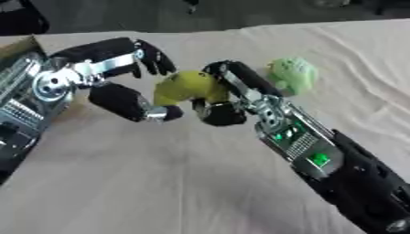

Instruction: Pick up the objects with one hand, pass them to the other hand, and then place them into the box on the other side of the table.

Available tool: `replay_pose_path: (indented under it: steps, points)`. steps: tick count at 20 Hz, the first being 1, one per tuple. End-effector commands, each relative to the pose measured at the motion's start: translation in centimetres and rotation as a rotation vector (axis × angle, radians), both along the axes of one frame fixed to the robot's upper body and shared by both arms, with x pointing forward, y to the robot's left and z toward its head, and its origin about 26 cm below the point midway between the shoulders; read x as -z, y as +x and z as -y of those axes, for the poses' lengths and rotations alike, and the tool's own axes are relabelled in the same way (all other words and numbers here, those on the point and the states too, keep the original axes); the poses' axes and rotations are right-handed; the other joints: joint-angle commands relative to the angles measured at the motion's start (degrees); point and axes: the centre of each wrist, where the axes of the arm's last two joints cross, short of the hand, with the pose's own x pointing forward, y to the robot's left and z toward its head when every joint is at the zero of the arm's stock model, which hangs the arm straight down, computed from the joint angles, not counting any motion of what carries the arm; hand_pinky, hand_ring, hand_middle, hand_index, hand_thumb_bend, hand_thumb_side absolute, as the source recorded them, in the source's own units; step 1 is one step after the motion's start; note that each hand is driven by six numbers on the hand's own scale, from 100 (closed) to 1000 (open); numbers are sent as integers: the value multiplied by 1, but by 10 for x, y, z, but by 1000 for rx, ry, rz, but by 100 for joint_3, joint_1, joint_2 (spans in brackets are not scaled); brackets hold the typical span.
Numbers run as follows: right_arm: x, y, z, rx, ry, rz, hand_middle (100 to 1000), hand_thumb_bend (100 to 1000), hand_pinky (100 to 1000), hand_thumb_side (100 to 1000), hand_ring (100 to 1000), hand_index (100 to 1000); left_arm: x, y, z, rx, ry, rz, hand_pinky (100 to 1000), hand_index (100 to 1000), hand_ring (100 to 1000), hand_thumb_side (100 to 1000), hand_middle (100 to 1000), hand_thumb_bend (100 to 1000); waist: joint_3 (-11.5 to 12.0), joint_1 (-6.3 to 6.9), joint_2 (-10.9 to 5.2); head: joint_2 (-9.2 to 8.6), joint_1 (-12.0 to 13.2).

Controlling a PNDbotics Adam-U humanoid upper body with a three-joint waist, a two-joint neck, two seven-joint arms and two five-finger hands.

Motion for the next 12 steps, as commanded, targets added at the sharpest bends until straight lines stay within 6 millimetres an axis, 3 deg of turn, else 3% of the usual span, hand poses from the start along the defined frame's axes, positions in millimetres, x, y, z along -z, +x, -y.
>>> replay_pose_path:
  steps: [1,12]
  points:
    - [-12,-4,-3,-23,12,33,406,100,705,100,490,498,-7,1,2,-21,9,47,711,838,772,556,724,540,5,5,-121,-13,18]
    - [-17,-9,-4,-44,12,39,404,100,703,100,488,496,0,3,8,-83,-14,102,702,835,765,515,716,483,1,0,-115,-55,20]
